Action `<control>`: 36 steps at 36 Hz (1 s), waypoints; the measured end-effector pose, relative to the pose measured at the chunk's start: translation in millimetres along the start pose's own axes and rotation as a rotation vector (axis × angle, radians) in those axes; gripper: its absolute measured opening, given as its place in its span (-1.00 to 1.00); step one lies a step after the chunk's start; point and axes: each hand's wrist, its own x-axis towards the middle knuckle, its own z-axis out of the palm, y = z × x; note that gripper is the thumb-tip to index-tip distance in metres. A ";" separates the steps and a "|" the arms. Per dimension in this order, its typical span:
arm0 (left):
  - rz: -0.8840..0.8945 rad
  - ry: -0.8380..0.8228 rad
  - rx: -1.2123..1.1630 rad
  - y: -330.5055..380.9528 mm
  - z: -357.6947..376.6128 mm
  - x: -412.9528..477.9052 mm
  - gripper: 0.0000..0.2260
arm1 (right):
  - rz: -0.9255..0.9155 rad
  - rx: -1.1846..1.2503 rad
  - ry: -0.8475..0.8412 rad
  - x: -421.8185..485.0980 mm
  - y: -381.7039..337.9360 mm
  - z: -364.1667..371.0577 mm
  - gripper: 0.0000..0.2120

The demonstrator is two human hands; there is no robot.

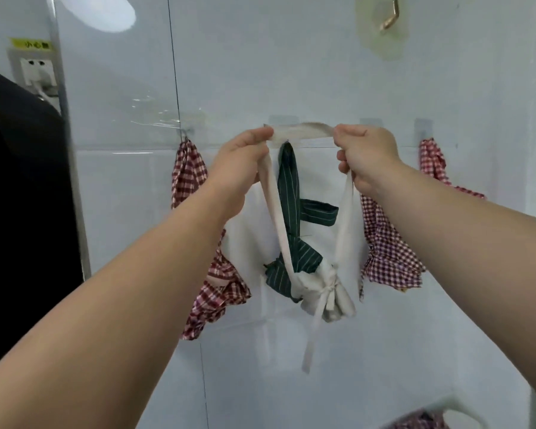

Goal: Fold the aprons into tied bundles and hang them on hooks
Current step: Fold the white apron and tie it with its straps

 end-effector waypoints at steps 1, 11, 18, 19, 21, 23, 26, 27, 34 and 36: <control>0.007 0.003 -0.023 3.0 6.0 4.3 -0.68 | -0.016 0.012 0.007 6.2 -2.4 -1.2 -0.88; 0.159 0.052 0.052 32.7 95.5 70.2 -0.64 | -0.183 0.026 -0.045 103.5 -24.5 -48.0 -0.85; 0.248 0.008 0.333 52.2 157.3 128.1 -0.53 | -0.343 -0.095 -0.041 172.1 -38.1 -84.5 -0.74; 0.261 0.000 0.362 54.9 163.3 136.2 -0.51 | -0.372 -0.108 -0.032 182.4 -41.3 -88.1 -0.74; 0.296 -0.011 0.402 62.5 174.2 151.9 -0.49 | -0.416 -0.141 -0.019 202.9 -48.5 -93.8 -0.73; 0.335 -0.023 0.452 71.3 179.8 165.1 -0.51 | -0.447 -0.158 -0.031 214.9 -60.6 -96.3 -0.75; 0.374 -0.041 0.521 87.6 190.5 182.0 -0.69 | -0.520 -0.220 -0.085 233.5 -81.9 -99.8 -0.69; 0.383 -0.039 0.564 90.9 192.4 183.0 -0.80 | -0.543 -0.278 -0.083 235.0 -87.8 -100.6 -0.66; 0.335 0.026 1.007 116.1 212.7 210.1 -0.56 | -0.560 -0.698 -0.085 260.4 -125.0 -99.7 -0.56; 0.178 0.006 1.249 115.6 222.0 211.1 -0.44 | -0.556 -0.834 -0.136 265.2 -124.9 -96.2 -0.63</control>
